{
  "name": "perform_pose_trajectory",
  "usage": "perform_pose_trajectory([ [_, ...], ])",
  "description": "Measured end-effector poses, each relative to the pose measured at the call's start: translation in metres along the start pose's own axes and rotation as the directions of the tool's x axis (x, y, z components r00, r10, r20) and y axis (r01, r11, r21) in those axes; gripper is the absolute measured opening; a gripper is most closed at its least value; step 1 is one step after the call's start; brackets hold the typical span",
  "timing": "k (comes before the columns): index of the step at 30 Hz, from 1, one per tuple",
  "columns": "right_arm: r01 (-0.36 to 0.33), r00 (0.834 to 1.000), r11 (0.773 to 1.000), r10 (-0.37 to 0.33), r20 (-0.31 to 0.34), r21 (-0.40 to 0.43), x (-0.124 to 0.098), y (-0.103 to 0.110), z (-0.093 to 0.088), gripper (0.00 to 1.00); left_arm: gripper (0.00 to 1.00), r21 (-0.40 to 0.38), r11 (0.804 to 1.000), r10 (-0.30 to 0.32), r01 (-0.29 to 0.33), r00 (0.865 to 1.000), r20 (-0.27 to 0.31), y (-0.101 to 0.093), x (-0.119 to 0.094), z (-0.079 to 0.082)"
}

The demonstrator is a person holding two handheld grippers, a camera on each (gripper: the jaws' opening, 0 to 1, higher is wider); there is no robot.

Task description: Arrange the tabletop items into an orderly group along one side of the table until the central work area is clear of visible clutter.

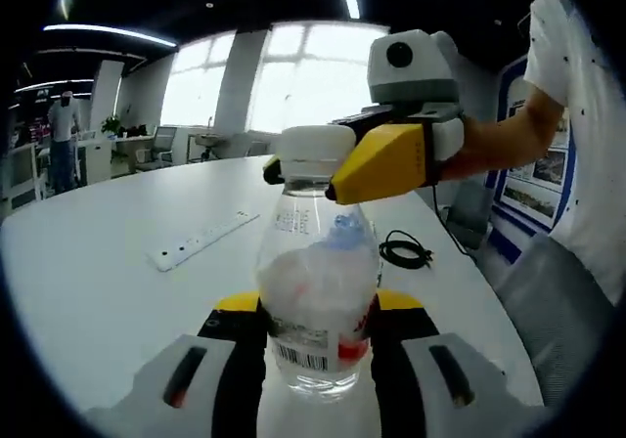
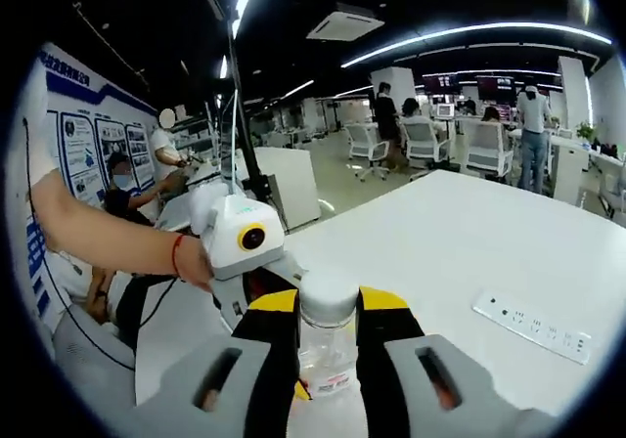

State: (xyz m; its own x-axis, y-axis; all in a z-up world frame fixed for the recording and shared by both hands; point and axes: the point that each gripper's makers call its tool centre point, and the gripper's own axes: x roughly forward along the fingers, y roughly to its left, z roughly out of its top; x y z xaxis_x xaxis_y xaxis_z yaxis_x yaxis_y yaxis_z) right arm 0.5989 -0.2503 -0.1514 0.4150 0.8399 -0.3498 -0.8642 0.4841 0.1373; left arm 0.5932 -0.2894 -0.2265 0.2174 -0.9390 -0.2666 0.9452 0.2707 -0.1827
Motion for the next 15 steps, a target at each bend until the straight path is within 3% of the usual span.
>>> perform_pose_trajectory([
  [15,-0.012,0.999,0.992,0.008,-0.031,-0.125,0.003,0.008,-0.013,0.19,0.40,0.040,0.999,0.026,-0.026,1.000,-0.010,-0.003,0.003,-0.012],
])
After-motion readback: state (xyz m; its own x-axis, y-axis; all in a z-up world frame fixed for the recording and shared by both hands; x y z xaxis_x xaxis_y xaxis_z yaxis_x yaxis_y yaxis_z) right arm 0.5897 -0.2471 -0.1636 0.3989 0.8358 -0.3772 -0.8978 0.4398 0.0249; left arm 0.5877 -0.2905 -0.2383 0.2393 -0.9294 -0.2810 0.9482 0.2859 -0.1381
